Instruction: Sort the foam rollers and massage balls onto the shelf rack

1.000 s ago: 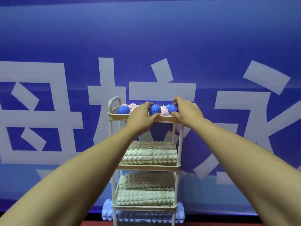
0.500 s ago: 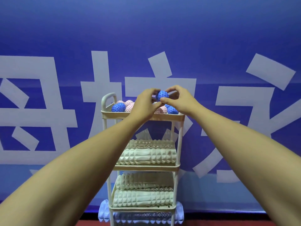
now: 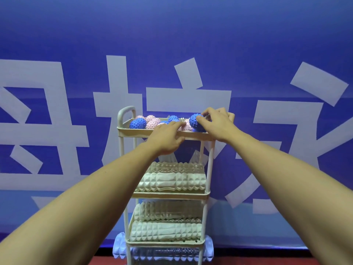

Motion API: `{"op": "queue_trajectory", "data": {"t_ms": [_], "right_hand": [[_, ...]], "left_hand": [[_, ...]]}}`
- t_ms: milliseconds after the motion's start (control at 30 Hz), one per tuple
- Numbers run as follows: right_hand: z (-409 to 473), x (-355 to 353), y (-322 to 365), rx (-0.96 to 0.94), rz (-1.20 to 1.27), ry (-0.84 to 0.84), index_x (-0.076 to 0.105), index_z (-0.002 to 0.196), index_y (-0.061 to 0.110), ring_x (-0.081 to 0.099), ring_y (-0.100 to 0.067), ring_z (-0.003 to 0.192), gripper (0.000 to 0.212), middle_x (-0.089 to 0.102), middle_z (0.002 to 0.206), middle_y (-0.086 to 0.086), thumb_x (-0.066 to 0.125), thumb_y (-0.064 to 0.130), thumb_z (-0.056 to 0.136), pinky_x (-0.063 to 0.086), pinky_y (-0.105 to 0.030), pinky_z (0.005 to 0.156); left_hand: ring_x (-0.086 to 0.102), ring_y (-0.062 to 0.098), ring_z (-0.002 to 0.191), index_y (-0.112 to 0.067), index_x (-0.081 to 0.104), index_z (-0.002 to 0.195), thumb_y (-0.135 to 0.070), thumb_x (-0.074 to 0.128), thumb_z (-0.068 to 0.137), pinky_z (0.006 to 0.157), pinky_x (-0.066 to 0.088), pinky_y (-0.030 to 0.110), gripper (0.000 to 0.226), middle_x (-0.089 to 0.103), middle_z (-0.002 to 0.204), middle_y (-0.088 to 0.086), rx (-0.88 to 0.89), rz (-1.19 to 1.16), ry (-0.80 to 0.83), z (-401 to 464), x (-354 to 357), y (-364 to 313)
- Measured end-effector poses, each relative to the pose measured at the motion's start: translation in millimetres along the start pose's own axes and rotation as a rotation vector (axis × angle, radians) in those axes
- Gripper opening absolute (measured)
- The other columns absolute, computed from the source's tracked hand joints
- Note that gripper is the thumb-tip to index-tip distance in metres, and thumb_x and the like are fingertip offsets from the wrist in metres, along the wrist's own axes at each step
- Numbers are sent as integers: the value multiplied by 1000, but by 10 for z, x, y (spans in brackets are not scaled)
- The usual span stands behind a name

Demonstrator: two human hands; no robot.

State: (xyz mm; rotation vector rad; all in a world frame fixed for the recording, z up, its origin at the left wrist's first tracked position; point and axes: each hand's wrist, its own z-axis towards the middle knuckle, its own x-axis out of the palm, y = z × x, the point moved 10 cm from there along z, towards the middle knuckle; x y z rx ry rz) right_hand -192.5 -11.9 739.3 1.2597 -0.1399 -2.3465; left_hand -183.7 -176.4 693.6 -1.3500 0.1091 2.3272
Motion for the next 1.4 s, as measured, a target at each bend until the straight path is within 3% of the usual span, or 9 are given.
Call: {"op": "queue_trajectory", "data": {"t_ms": [200, 367, 500, 767, 967, 1100, 1233, 1333, 1400], "right_hand": [[-65, -69, 28, -22, -155, -30, 48, 130, 23, 41, -17, 128, 45, 55, 132, -5, 35, 55, 101, 19, -42, 109], [-126, -81, 111, -112, -275, -51, 46, 131, 24, 41, -15, 133, 42, 57, 134, -1, 39, 53, 101, 12, -46, 114], [-143, -66, 77, -103, -111, -105, 43, 128, 28, 33, -18, 131, 37, 54, 129, -1, 40, 53, 100, 17, -40, 106], [-105, 175, 56, -49, -165, 18, 44, 132, 26, 27, -18, 137, 41, 47, 137, -3, 30, 52, 103, 16, -42, 109], [-114, 236, 88, -51, -241, 92, 54, 136, 30, 15, -15, 143, 38, 39, 148, -2, 39, 42, 104, 16, -44, 108], [-160, 221, 142, -64, -250, 85, 51, 142, 31, 16, -16, 143, 41, 42, 148, -1, 37, 43, 105, 19, -44, 109], [-165, 144, 168, -88, -198, 25, 53, 139, 31, 31, -17, 139, 40, 48, 142, 1, 42, 42, 103, 25, -40, 106], [-256, -58, 262, -169, -154, -124, 63, 122, 31, 56, -21, 113, 30, 57, 119, 5, 44, 39, 100, 36, -36, 87], [-335, -97, 260, -162, -83, -134, 64, 110, 32, 60, -24, 103, 24, 57, 110, 8, 44, 39, 99, 41, -34, 72]], "left_hand": [[49, 22, 130, -28, 36, 150, -34, 52, 96, 113, 27, 41, 57, 47, 150, -4, 19, 4, 4, -19, -5, -31], [49, 21, 130, -30, 32, 150, -33, 53, 93, 117, 19, 42, 61, 46, 149, -6, -11, 23, 27, -32, 6, -8], [50, 20, 128, -30, 31, 150, -35, 54, 91, 118, 17, 42, 64, 48, 147, -6, -24, 27, 32, -38, 17, -7], [50, 20, 127, -28, 31, 151, -35, 56, 90, 118, 17, 42, 67, 51, 144, -4, -19, 22, 34, -37, 18, -19], [51, 20, 123, -27, 31, 150, -34, 58, 89, 118, 18, 42, 67, 54, 139, -3, -17, 36, 29, -58, 10, -17], [47, 21, 130, -28, 28, 152, -39, 57, 89, 118, 18, 43, 70, 48, 147, -4, 3, 79, 31, -51, 40, -31], [42, 25, 136, -26, 26, 155, -48, 53, 94, 115, 27, 43, 70, 42, 154, -1, 62, 118, 15, -96, -7, -95], [47, 25, 132, -22, 40, 149, -45, 52, 96, 109, 37, 40, 59, 49, 148, 1, 105, 73, -166, -222, -299, -126], [51, 23, 128, -22, 50, 142, -42, 51, 97, 104, 41, 40, 49, 54, 142, 1, 87, 51, -240, -321, -471, -115]]}}
